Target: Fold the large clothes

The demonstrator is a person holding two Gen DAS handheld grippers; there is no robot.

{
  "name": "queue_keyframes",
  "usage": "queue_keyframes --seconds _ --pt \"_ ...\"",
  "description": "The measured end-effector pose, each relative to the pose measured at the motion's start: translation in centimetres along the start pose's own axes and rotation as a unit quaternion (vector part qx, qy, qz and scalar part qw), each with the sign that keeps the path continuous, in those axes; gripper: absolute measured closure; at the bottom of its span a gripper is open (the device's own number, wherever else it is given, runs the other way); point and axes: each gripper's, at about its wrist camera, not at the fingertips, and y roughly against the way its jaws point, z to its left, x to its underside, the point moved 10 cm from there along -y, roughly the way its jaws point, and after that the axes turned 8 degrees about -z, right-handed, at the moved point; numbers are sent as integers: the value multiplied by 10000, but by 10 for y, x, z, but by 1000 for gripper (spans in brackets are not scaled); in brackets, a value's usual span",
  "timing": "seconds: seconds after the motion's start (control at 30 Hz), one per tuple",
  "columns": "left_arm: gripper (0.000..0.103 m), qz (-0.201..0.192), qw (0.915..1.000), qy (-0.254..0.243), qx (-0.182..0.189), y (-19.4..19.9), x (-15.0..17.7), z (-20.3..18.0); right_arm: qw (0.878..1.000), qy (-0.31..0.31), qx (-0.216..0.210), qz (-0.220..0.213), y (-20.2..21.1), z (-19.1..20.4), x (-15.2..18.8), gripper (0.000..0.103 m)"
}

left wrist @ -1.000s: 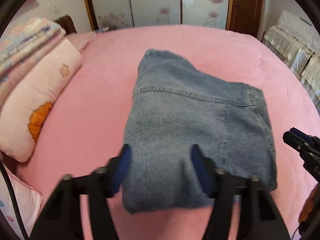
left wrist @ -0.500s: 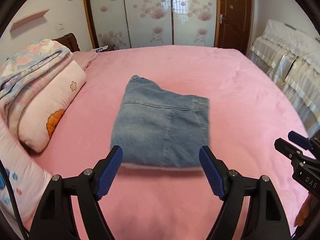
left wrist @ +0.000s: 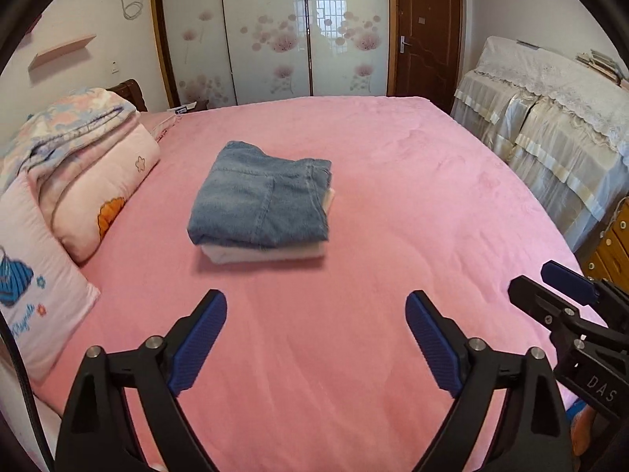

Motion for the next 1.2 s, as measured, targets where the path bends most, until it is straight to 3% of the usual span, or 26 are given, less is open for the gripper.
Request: queue_keyframes --seconds 0.17,0.4,0.67,1.2 --pt "10 170 9992 360 22 29 56 -19 9996 -26 192 -203 38 -7 36 30" --pt "10 347 9960 826 41 48 107 -21 9993 -56 348 -112 67 -14 76 27" --pt "10 152 9977 636 -186 67 112 -15 9994 119 292 -105 82 -6 91 27" --pt "10 155 9973 640 -324 81 118 -5 9998 144 155 -67 90 1 101 27"
